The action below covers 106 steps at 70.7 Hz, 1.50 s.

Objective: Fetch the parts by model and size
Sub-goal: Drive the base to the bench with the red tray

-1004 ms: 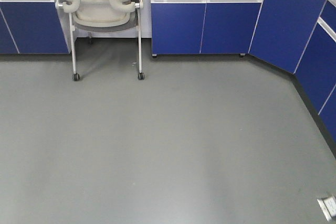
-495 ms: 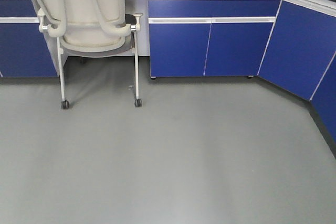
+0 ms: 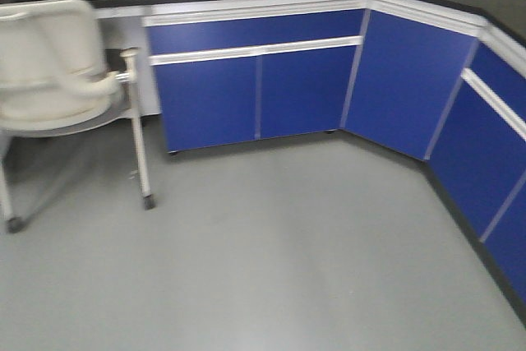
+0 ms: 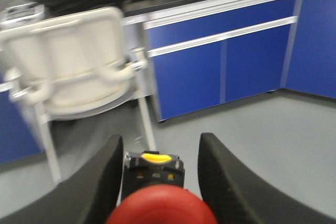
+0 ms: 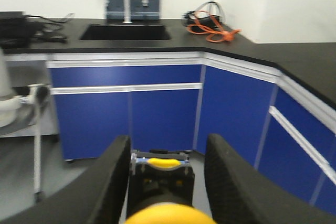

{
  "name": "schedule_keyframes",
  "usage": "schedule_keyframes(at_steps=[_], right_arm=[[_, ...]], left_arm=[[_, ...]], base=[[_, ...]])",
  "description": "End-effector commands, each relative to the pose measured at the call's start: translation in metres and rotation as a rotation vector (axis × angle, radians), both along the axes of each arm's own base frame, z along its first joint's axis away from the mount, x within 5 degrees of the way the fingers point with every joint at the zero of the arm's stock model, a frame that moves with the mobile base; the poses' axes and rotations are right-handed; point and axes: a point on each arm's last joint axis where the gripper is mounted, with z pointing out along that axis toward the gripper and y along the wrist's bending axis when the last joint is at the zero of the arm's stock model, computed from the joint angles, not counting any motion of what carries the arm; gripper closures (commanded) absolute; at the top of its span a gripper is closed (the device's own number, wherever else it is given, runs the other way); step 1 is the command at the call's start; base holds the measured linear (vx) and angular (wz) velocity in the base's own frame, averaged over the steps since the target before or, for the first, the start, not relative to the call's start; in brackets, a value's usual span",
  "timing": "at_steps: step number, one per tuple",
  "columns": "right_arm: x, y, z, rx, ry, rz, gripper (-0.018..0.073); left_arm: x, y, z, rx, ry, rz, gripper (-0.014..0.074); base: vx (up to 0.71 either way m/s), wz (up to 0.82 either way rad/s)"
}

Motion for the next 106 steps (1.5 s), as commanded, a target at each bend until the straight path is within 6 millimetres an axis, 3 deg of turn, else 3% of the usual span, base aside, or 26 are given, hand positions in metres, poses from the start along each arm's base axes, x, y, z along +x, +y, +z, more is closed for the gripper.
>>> schedule_keyframes(at_steps=[1, 106], right_arm=[[-0.0002, -0.0003, 0.0158, -0.005, -0.102, -0.005, 0.0568], [-0.0002, -0.0003, 0.0157, -0.005, -0.101, -0.005, 0.0568]], left_arm=[[0.0018, -0.0005, 0.0152, -0.003, -0.099, -0.007, 0.0601], [0.0018, -0.0005, 0.0152, -0.003, -0.099, -0.007, 0.0601]], base=[[0.22, -0.65], [0.17, -0.71]])
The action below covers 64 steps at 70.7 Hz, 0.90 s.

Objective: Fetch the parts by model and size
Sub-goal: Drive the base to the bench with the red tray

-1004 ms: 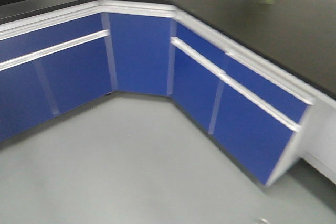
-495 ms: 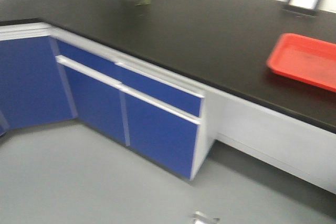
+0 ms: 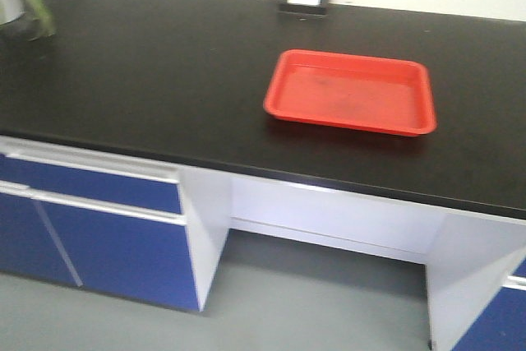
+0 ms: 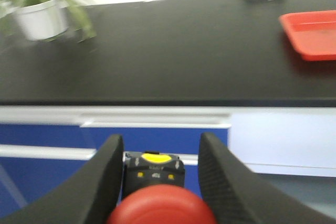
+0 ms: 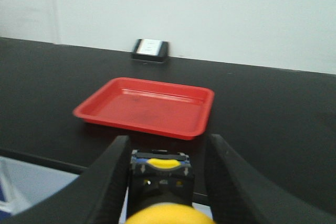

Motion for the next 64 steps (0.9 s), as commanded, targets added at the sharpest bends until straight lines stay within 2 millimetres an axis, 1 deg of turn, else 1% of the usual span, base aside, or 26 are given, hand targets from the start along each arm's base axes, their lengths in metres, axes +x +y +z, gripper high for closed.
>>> schedule_keyframes(at_steps=[1, 18, 31, 46, 64], right_arm=[[-0.0002, -0.0003, 0.0157, -0.005, -0.101, -0.005, 0.0568], [-0.0002, -0.0003, 0.0156, -0.005, -0.1, -0.005, 0.0568], [-0.0002, -0.0003, 0.0156, -0.005, -0.1, -0.005, 0.0568], [-0.0002, -0.0003, 0.0156, -0.005, -0.1, -0.005, 0.0568], [-0.0002, -0.0003, 0.0156, -0.005, -0.1, -0.005, 0.0568]], left_arm=[[0.0018, -0.0005, 0.0152, -0.003, -0.099, -0.007, 0.0601], [0.0018, -0.0005, 0.0152, -0.003, -0.099, -0.007, 0.0601], [0.0018, -0.0005, 0.0152, -0.003, -0.099, -0.007, 0.0601], [0.0018, -0.0005, 0.0152, -0.003, -0.099, -0.007, 0.0601], [0.0018, -0.0005, 0.0152, -0.003, -0.099, -0.007, 0.0601]], base=[[0.17, -0.59], [0.18, -0.52], [0.18, -0.35], [0.18, -0.2], [0.18, -0.07]])
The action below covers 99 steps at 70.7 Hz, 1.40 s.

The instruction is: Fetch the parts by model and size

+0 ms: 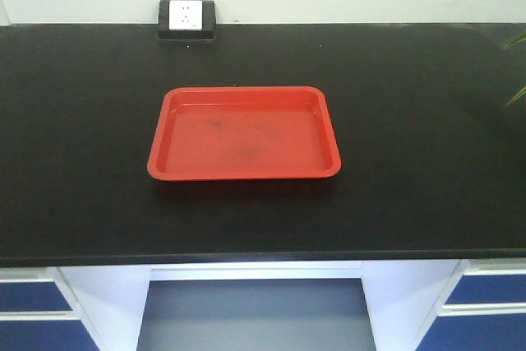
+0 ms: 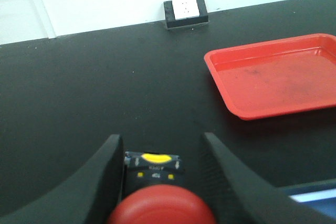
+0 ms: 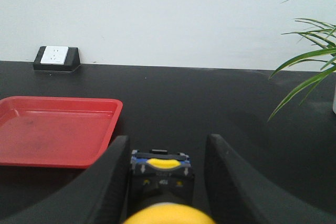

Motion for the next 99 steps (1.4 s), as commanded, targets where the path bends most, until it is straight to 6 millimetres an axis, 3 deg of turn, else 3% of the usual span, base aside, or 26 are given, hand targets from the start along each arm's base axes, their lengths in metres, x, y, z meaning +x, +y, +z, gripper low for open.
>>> schedule_keyframes(at_steps=[1, 99], right_arm=[[-0.0002, -0.0003, 0.0156, -0.005, -0.1, -0.005, 0.0568], [-0.0002, -0.0003, 0.0155, -0.005, -0.099, -0.005, 0.0568]], left_arm=[[0.0018, -0.0005, 0.0152, -0.003, -0.099, -0.007, 0.0601], [0.0018, -0.0005, 0.0152, -0.003, -0.099, -0.007, 0.0601]], base=[[0.17, 0.0], [0.11, 0.01]])
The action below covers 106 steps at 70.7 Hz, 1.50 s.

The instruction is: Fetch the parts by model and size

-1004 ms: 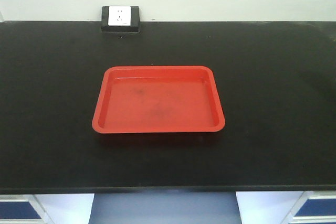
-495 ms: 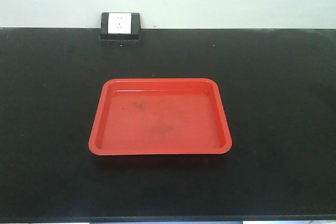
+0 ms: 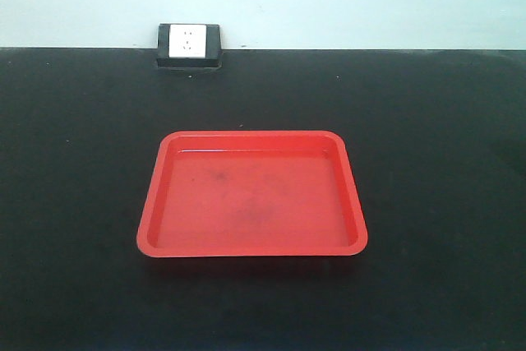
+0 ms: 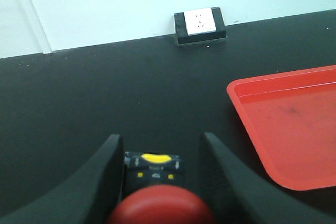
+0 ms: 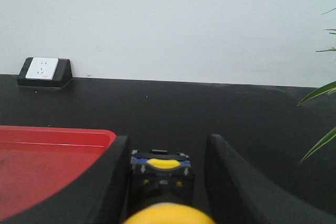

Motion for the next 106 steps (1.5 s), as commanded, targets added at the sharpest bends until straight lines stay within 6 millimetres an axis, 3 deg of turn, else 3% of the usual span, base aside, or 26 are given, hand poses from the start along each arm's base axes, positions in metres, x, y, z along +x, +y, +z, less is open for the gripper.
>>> schedule_keyframes(at_steps=[1, 87, 106], right_arm=[[0.0, 0.0, 0.015, -0.005, -0.099, -0.005, 0.0568], [0.0, 0.0, 0.019, -0.011, -0.14, -0.005, 0.0568], [0.0, 0.0, 0.02, -0.01, -0.145, -0.005, 0.0568]], left_arm=[[0.002, -0.001, 0.015, -0.003, -0.099, -0.007, 0.0601], [0.002, -0.001, 0.017, -0.003, -0.123, -0.007, 0.0601], [0.004, -0.002, 0.029, -0.047, -0.2, -0.01, 0.0601]], base=[[0.03, 0.0], [0.0, 0.0], [0.0, 0.0]])
